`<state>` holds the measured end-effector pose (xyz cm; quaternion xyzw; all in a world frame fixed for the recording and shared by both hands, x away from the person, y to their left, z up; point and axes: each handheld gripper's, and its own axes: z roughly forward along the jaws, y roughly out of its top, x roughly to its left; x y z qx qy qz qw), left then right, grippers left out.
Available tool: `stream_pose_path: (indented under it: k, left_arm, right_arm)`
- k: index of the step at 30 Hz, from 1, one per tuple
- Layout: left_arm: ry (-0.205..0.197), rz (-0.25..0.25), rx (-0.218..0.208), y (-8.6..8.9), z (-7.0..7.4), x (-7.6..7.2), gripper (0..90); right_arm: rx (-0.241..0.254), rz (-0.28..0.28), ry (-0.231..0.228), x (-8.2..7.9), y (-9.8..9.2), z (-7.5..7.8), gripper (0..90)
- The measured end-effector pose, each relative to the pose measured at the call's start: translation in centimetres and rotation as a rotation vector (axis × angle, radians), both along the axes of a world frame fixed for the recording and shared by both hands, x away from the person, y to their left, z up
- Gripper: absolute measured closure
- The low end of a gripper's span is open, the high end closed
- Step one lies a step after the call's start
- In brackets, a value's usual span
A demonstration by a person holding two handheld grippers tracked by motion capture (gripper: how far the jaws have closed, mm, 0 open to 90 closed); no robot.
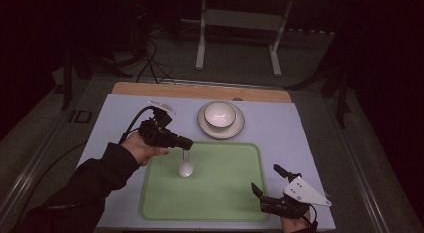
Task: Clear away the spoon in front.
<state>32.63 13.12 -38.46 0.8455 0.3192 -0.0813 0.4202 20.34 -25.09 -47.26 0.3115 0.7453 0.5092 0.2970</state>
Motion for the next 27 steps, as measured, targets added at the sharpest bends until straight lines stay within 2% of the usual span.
stream_pose_path:
  k: [5, 6, 7, 10, 12, 16, 19, 27]
  left_arm:
    - [0.026, -0.035, 0.044, 0.4, -0.9, -0.8, 84.8]
    - [0.041, -0.056, 0.057, 0.5, -1.4, -1.0, 84.8]
    - [0.041, -0.056, 0.057, 0.5, -1.4, -1.0, 84.8]
    - [0.088, -0.078, 0.085, 0.7, -2.4, -1.1, 84.8]
    - [0.091, -0.076, 0.093, 0.7, -2.6, -1.1, 84.8]
    - [0.12, -0.091, 0.095, 0.6, -3.5, -1.0, 84.7]
    - [0.142, -0.11, 0.079, 0.5, -4.7, -0.7, 84.7]
    - [0.174, -0.142, 0.084, 0.3, -6.2, -0.3, 84.6]
  right_arm:
    - [-0.002, 0.001, 0.0, 0.0, 0.1, 0.0, 11.7]
    - [-0.004, 0.003, 0.001, 0.0, 0.1, 0.0, 11.7]
    - [-0.004, 0.003, 0.001, 0.0, 0.1, 0.0, 11.7]
    - [-0.003, 0.003, 0.005, 0.0, 0.1, -0.1, 11.7]
    - [-0.004, 0.004, 0.005, 0.0, 0.1, -0.1, 11.7]
    - [-0.005, 0.004, 0.005, 0.0, 0.1, -0.1, 11.7]
    - [-0.004, 0.006, 0.006, 0.1, 0.1, -0.1, 11.7]
    - [-0.004, 0.006, 0.008, 0.1, 0.1, -0.1, 11.7]
